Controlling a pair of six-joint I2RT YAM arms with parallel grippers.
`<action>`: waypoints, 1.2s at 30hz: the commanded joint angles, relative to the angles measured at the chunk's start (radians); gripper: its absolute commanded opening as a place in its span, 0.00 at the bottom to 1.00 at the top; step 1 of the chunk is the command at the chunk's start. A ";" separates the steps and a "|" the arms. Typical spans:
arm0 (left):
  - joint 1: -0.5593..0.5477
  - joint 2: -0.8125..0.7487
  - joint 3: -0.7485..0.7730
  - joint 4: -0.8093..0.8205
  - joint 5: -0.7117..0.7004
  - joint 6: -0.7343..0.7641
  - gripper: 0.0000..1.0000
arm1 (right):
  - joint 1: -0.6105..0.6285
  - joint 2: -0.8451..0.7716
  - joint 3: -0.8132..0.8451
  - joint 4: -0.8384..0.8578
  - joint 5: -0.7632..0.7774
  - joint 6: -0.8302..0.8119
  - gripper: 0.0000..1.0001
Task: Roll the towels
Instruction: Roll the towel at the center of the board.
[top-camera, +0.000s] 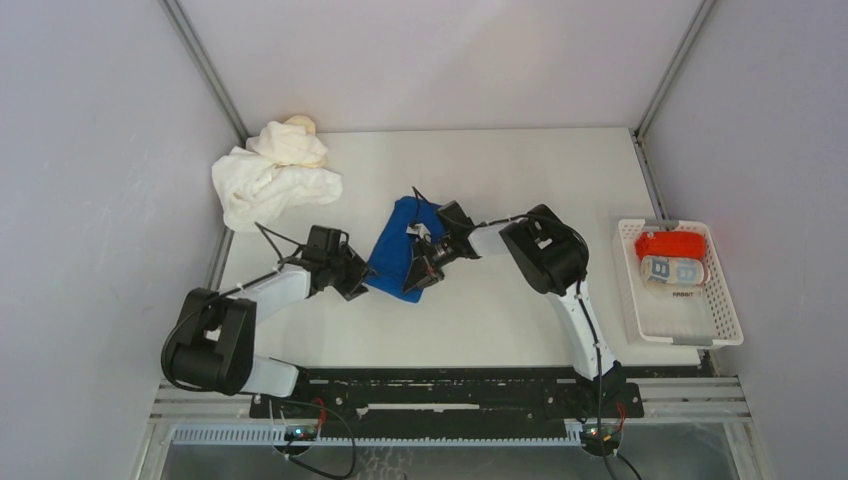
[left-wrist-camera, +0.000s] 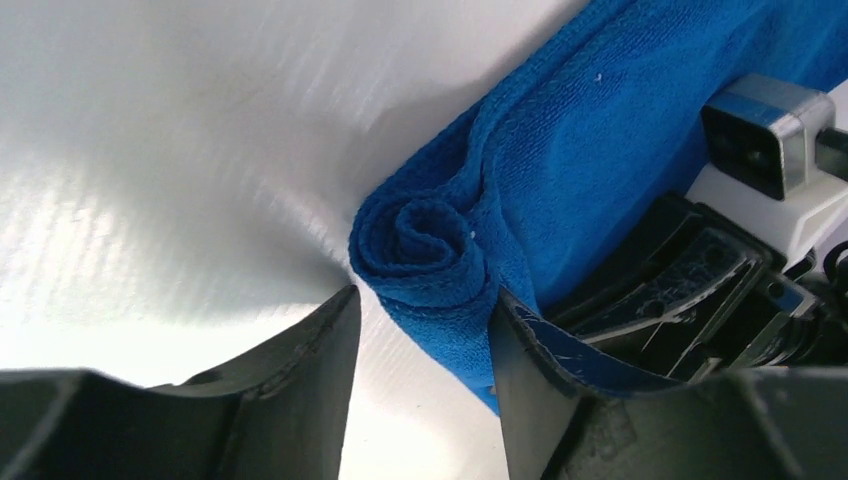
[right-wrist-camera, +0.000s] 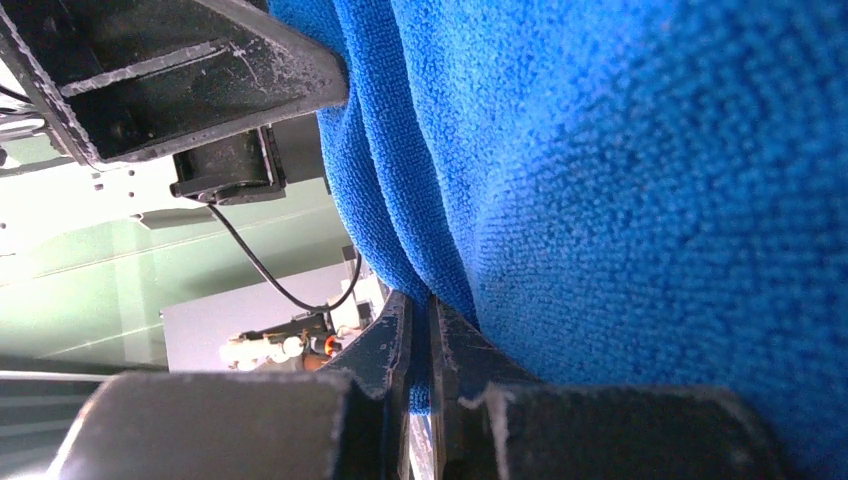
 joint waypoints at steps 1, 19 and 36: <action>-0.007 0.075 0.048 0.008 -0.016 0.014 0.51 | -0.002 0.025 0.031 -0.074 0.099 -0.061 0.00; -0.008 0.216 0.159 -0.149 -0.026 0.103 0.31 | 0.195 -0.410 -0.010 -0.394 0.879 -0.616 0.39; -0.008 0.253 0.197 -0.183 -0.006 0.130 0.31 | 0.559 -0.416 -0.141 -0.169 1.606 -0.984 0.56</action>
